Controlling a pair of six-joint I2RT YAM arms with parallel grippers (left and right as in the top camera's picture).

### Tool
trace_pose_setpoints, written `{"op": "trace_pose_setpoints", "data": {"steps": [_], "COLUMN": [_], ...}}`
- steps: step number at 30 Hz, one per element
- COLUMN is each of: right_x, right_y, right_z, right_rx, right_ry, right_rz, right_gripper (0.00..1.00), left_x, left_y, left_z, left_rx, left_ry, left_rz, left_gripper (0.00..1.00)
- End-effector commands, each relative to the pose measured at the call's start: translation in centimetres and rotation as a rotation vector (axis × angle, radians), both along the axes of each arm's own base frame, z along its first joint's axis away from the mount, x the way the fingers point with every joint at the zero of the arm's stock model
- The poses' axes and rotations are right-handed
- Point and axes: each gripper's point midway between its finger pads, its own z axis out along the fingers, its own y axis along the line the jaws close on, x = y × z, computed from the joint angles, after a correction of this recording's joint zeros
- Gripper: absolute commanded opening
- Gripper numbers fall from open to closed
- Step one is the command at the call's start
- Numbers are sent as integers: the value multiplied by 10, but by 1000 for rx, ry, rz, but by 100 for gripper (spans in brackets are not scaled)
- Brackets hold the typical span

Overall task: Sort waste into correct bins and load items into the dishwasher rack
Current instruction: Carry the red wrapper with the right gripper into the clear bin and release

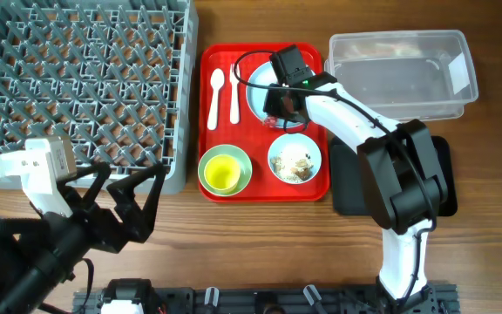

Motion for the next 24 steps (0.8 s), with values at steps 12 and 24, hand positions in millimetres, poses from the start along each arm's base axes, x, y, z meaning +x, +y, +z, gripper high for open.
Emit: {"op": "trace_pose_setpoints", "data": {"steps": [12,24], "right_x": [24,42], "right_y": [-63,-175], "right_z": [176,134], "right_rx": [-76,-288], "right_ry": [-368,-277], "right_rz": [-4,133], "right_gripper": [5,4], "left_x": [0,0], "left_y": [0,0], "left_z": [3,3], "left_rx": [19,19], "left_ry": [-20,-19], "left_rz": [-7,-8], "left_gripper": [100,100]}}
